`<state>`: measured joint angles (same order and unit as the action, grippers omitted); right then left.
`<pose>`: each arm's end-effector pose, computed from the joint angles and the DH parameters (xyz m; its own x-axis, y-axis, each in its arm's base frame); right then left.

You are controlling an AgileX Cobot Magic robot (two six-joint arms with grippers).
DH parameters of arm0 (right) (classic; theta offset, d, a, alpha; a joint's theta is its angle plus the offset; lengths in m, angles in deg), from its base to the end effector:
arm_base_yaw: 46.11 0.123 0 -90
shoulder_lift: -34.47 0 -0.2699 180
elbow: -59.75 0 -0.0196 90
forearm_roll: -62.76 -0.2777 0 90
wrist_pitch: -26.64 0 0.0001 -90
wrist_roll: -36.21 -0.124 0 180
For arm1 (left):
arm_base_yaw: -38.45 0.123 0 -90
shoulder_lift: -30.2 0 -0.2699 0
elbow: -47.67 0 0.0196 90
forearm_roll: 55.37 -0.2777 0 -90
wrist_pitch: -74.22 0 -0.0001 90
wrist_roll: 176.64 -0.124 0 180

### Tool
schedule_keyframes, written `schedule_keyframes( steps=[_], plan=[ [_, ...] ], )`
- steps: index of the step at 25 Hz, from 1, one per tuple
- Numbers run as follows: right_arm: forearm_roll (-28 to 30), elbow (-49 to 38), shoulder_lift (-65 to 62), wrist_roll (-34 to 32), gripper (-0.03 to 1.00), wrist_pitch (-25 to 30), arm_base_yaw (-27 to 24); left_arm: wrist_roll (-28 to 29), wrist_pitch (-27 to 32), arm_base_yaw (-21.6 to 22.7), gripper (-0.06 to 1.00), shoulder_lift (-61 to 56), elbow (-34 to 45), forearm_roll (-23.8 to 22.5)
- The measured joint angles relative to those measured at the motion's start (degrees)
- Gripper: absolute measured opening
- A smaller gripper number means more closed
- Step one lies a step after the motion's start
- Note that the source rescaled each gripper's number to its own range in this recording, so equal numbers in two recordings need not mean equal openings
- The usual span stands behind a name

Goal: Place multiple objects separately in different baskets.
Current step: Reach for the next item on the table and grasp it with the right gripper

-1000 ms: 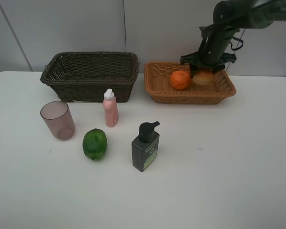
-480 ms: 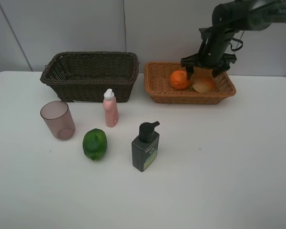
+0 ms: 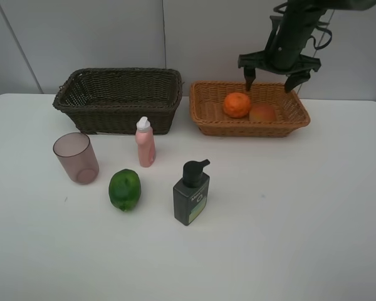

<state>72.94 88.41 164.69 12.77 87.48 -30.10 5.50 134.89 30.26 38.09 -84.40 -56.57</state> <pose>0.4744 0.1162 0.1761 -0.9390 0.0557 -0.3394 0.0741 0.9964 -0.0416 0.0620 -0.0066 0.2769 -0.4447 0.0366 -0.8949 0.1143 0.9933 -0.0161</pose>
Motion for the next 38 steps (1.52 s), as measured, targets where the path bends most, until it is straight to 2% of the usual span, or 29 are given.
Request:
schedule_keyframes(
  steps=[9, 19, 27, 38],
  plan=[
    [-0.95, -10.67, -8.42, -10.63, 0.88, 2.27, 7.66, 0.00, 0.00, 0.00, 1.00, 0.00, 0.00, 0.00],
    [1.16, -11.53, -12.52, -26.89, 0.88, 4.55, 19.08, 0.00, 0.00, 0.00, 1.00, 0.00, 0.00, 0.00],
    [3.97, -12.07, -12.52, -35.46, 0.88, 5.14, 26.27, 0.00, 0.00, 0.00, 1.00, 0.00, 0.00, 0.00],
    [5.22, -21.81, -13.55, -44.48, 0.88, 0.56, 29.99, 0.00, 0.00, 0.00, 1.00, 0.00, 0.00, 0.00]
  ],
)
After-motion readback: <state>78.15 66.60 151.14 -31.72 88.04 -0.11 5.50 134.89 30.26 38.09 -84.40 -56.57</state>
